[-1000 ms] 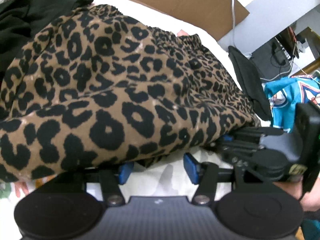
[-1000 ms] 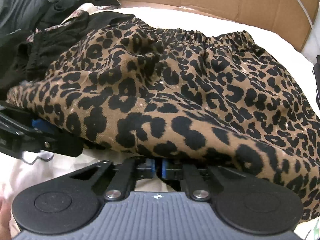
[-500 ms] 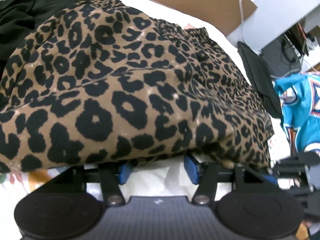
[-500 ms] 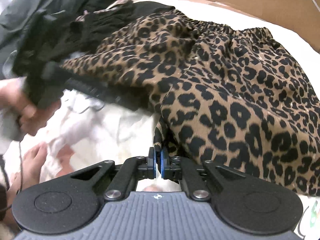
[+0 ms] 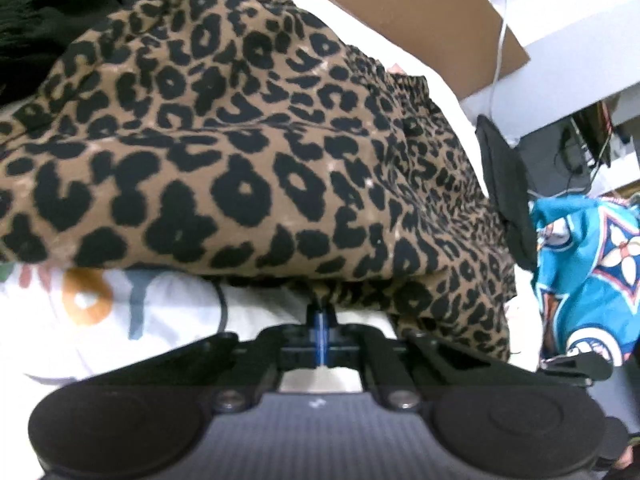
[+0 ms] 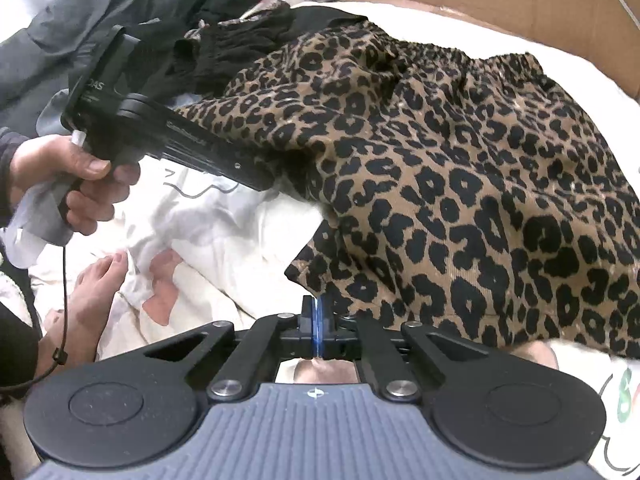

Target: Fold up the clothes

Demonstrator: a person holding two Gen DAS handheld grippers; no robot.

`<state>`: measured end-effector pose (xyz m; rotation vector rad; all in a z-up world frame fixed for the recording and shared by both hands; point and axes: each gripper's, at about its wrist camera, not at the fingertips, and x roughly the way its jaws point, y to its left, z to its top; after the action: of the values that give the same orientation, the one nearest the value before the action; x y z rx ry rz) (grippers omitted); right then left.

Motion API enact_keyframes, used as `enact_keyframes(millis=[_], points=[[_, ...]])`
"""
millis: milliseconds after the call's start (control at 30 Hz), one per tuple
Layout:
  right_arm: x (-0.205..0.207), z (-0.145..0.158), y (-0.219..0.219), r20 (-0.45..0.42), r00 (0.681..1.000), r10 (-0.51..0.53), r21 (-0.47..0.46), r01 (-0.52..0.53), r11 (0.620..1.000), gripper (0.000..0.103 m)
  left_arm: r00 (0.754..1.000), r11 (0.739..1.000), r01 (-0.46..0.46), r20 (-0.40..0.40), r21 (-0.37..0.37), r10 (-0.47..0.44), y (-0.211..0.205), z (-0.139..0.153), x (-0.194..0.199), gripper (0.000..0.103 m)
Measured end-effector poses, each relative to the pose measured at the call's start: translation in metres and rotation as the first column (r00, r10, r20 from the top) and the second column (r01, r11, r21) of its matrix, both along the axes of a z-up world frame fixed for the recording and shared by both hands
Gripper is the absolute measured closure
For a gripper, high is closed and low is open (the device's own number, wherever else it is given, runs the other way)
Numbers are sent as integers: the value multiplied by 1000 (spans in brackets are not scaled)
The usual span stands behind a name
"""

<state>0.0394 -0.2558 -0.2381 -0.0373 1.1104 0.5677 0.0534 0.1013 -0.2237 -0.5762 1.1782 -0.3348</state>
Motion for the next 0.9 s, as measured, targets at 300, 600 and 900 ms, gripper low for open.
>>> enact_keyframes(millis=[300, 600, 900], points=[[14, 5, 12, 28, 999, -31, 14, 31, 999, 53, 997, 989, 80, 7, 124, -81, -2, 5, -6, 88], [32, -30, 32, -4, 998, -62, -53, 62, 997, 53, 983, 967, 133, 94, 216, -156, -21, 2, 1, 63], [24, -28, 35, 0, 1000, 8, -95, -8, 995, 99, 954, 963, 225, 165, 149, -248, -27, 14, -1, 101]])
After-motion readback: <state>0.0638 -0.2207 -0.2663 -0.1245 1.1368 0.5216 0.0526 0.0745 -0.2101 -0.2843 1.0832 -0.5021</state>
